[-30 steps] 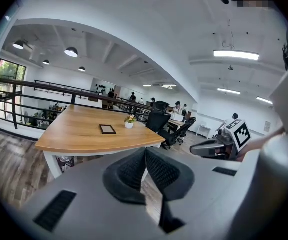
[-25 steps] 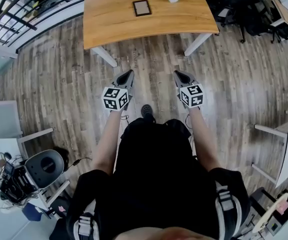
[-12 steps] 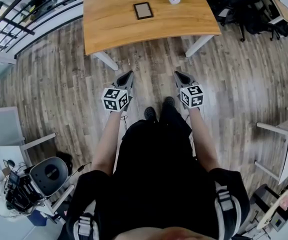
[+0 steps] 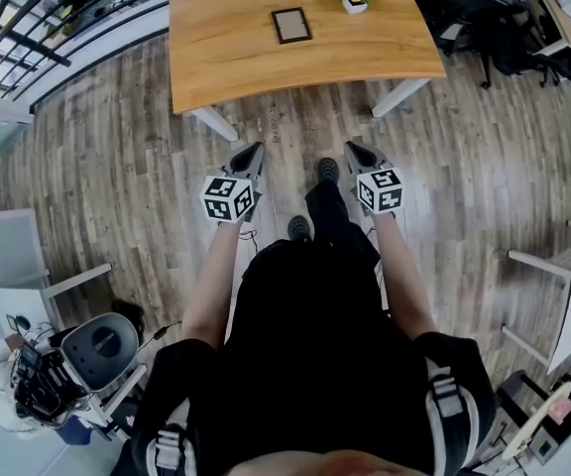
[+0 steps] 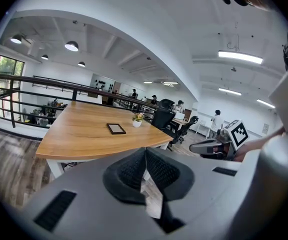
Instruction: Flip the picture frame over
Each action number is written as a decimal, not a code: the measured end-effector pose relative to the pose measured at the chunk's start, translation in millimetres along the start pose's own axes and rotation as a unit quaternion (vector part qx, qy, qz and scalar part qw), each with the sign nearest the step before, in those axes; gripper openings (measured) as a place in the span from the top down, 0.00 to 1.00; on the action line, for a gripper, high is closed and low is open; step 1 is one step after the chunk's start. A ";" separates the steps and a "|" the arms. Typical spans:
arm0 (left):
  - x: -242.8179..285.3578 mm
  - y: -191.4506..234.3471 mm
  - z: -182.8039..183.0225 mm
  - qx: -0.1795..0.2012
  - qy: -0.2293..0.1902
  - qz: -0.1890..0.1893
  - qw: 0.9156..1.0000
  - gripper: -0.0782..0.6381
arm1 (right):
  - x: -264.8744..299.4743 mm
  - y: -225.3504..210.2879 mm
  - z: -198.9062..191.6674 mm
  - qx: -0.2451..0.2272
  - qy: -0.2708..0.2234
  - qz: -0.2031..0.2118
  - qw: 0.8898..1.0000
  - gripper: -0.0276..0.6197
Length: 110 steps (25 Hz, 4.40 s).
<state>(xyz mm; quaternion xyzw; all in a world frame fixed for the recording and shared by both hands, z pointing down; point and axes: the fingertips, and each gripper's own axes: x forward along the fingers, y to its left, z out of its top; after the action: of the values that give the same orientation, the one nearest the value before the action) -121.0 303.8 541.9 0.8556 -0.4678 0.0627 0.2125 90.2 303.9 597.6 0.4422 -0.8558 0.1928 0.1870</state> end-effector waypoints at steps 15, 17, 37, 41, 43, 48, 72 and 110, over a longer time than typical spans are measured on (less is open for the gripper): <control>39.7 42.9 13.7 -0.024 0.005 0.032 0.999 0.86 | 57.5 -22.4 26.5 -0.009 0.021 0.033 0.999 0.94; 51.9 46.2 17.1 -0.023 0.009 0.035 0.999 0.86 | 65.9 -32.6 30.6 -0.009 0.024 0.037 0.999 0.94; 197.3 86.3 62.0 -0.049 0.029 0.103 0.993 0.86 | 183.0 -152.2 103.2 -0.055 0.065 0.127 0.988 0.94; 218.4 90.9 68.8 -0.058 0.024 0.114 0.992 0.86 | 198.9 -171.1 116.4 -0.063 0.066 0.136 0.987 0.94; 228.6 90.1 72.5 -0.056 0.022 0.115 0.992 0.86 | 204.6 -181.0 120.8 -0.064 0.065 0.138 0.986 0.95; 238.5 94.3 75.6 -0.060 0.022 0.118 0.991 0.86 | 209.7 -188.8 124.8 -0.060 0.064 0.135 0.987 0.95; 323.5 160.2 101.0 -0.065 0.056 0.038 0.996 0.86 | 286.2 -188.7 154.9 -0.044 0.090 0.100 0.990 0.95; 396.4 211.8 35.7 -0.085 0.190 0.036 0.977 0.85 | 368.7 -196.0 133.5 0.007 0.143 0.126 0.982 0.92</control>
<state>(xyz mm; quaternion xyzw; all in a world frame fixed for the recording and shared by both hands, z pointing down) -79.6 -118.0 695.6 0.7892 -0.4533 0.1920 0.3672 34.0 -119.5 696.4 0.2999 -0.8678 0.2821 0.2781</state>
